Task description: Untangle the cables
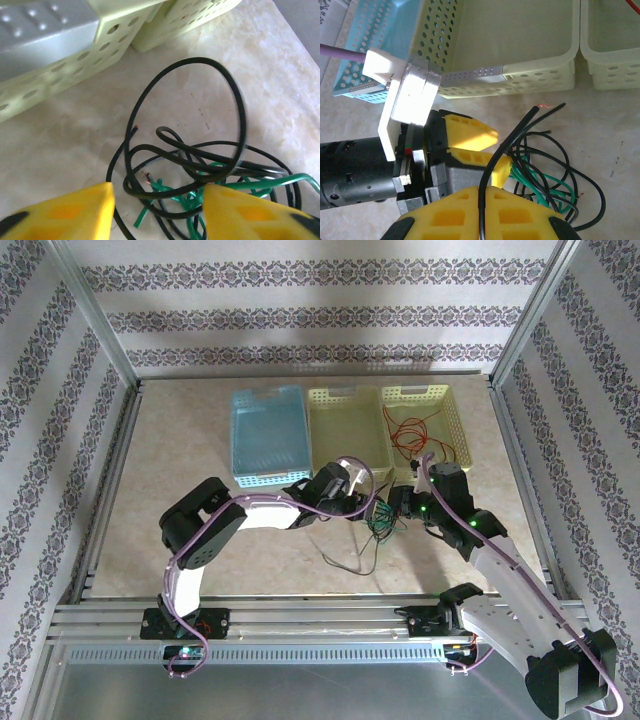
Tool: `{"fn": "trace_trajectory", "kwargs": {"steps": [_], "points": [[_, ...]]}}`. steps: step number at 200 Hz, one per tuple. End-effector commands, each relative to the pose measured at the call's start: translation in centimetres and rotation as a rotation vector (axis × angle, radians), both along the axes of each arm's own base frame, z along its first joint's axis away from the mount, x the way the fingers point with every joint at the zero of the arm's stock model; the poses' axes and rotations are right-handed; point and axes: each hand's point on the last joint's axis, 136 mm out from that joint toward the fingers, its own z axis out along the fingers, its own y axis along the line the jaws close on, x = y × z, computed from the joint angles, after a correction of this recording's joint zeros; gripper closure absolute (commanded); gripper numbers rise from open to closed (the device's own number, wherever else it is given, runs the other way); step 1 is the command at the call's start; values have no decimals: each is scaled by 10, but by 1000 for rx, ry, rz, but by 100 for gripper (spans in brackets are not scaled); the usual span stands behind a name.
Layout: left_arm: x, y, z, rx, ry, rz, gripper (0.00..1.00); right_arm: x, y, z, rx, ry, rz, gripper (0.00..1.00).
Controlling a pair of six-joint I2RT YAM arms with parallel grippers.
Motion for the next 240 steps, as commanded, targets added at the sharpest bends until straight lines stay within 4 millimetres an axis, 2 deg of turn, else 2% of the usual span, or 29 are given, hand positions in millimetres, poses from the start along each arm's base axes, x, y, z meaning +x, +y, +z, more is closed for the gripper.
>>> {"fn": "trace_trajectory", "kwargs": {"steps": [1,22,35,48,88,138,211,240], "points": [[4,-16,8,-80,-17,-3,81,-5,-4,-12,7,52,-20,89],[8,-15,9,-88,-22,28,100,-3,-11,-15,-8,68,-54,68],[10,-9,13,-85,-42,53,100,-1,-16,-17,-21,76,-78,59],[11,-1,18,-72,-65,76,100,0,-22,-19,-33,84,-102,55],[6,32,28,-1,-113,144,100,-1,-21,-35,-46,152,-92,54],[-5,70,12,122,-118,202,100,6,-4,-61,-55,296,-14,54],[-16,85,-10,176,-87,207,100,12,20,-84,-52,414,83,55],[-17,86,-12,186,-83,204,100,13,29,-91,-53,448,117,56]]}}
